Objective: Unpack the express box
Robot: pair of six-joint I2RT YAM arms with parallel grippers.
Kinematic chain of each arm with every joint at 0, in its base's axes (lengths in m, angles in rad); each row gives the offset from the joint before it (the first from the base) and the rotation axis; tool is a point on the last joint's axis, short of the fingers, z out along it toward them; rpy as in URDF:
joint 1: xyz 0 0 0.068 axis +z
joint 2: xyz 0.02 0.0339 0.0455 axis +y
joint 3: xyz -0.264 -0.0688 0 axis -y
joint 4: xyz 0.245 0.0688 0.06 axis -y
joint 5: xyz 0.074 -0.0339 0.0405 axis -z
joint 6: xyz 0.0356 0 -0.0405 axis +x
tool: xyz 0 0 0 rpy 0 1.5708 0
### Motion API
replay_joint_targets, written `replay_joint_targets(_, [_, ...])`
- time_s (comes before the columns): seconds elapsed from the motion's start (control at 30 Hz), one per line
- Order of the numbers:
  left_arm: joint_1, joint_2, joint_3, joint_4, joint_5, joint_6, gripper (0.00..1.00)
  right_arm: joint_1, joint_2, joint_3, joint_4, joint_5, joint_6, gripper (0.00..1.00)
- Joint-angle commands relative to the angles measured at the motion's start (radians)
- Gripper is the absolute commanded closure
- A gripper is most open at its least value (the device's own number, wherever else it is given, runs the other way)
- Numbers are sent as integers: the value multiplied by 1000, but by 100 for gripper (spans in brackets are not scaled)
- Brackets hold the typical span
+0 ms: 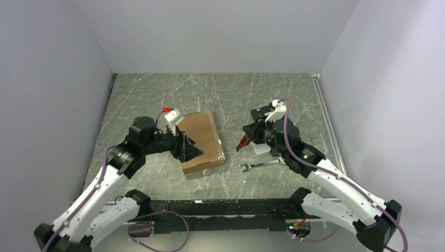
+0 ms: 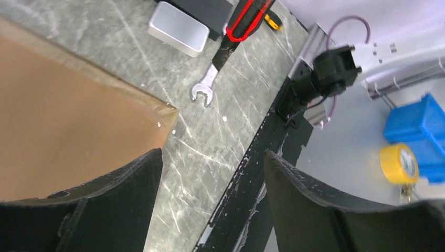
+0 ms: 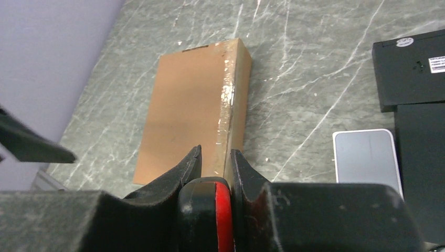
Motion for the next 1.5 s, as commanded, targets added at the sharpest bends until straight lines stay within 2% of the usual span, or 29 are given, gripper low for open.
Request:
replay_joint_targets(0.0, [-1,-147,34,-199,-330,-114,22,-2,49,76,50,38,-66,100])
replay_joint_targets(0.03, [-1,-168,55,-254,-430,-117,21,-2,64,85,56,35,-70,100])
replay_joint_targets(0.1, [-1,-198,84,-325,-542,-123,17,-3,100,105,69,30,-72,100])
replay_joint_targets(0.23, [-1,-224,105,-390,-688,-153,3,-2,176,145,112,27,-104,100])
replay_joint_targets(0.33, [-1,-218,86,-397,-768,-163,1,-2,246,175,137,64,-123,100])
replay_joint_targets(0.47, [-1,-163,67,-314,-647,-82,1,-1,345,237,162,101,-137,100])
replay_joint_targets(0.6, [-1,-40,120,-315,-529,-32,3,-1,441,297,214,139,-146,100])
replay_joint_targets(0.7, [-1,38,181,-337,-580,-5,2,-1,534,352,268,184,-156,100])
replay_joint_targets(0.83, [14,126,220,-339,-691,-77,0,-2,623,378,409,212,-199,100])
replay_joint_targets(0.9, [66,189,249,-346,-649,-125,1,-2,671,405,455,222,-220,100])
replay_joint_targets(1.07, [323,333,238,-229,-327,-211,1,-2,785,495,521,222,-278,100])
replay_joint_targets(1.13, [397,400,251,-201,-255,-226,3,-2,832,559,494,222,-287,100])
replay_joint_targets(1.2, [433,470,292,-191,-237,-227,4,-2,864,583,501,218,-297,100])
replay_joint_targets(1.4, [455,669,458,-205,-237,-169,19,-2,929,630,500,206,-306,100])
replay_joint_targets(1.47, [455,705,491,-181,-192,-179,23,-2,943,642,496,207,-301,100])
